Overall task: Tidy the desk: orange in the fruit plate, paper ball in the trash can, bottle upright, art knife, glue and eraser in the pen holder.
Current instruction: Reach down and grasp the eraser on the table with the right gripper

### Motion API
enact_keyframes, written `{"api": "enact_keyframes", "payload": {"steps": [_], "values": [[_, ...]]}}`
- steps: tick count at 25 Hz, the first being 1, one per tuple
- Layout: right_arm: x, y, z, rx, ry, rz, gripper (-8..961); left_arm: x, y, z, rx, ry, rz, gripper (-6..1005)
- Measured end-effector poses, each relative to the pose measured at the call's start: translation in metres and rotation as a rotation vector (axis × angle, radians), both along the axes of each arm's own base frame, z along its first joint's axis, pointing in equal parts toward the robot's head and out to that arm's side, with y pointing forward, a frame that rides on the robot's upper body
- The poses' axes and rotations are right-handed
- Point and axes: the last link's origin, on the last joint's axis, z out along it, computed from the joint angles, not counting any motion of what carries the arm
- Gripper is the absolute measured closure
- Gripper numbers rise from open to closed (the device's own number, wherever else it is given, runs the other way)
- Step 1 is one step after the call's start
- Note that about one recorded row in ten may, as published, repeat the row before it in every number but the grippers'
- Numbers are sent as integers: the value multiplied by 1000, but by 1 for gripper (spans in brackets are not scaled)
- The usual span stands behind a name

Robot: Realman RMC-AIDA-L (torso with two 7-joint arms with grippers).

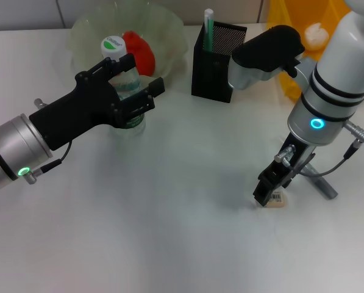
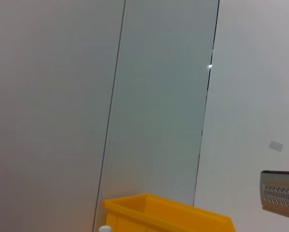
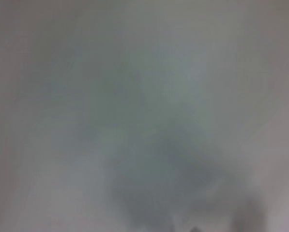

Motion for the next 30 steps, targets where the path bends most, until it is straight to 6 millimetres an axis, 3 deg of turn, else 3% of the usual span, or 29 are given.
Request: {"api": "enact_keyframes", "payload": {"steps": [30], "values": [[-6,-2,-4,-24,-7,27,389,1,3,2,10,3,-2,202]]}}
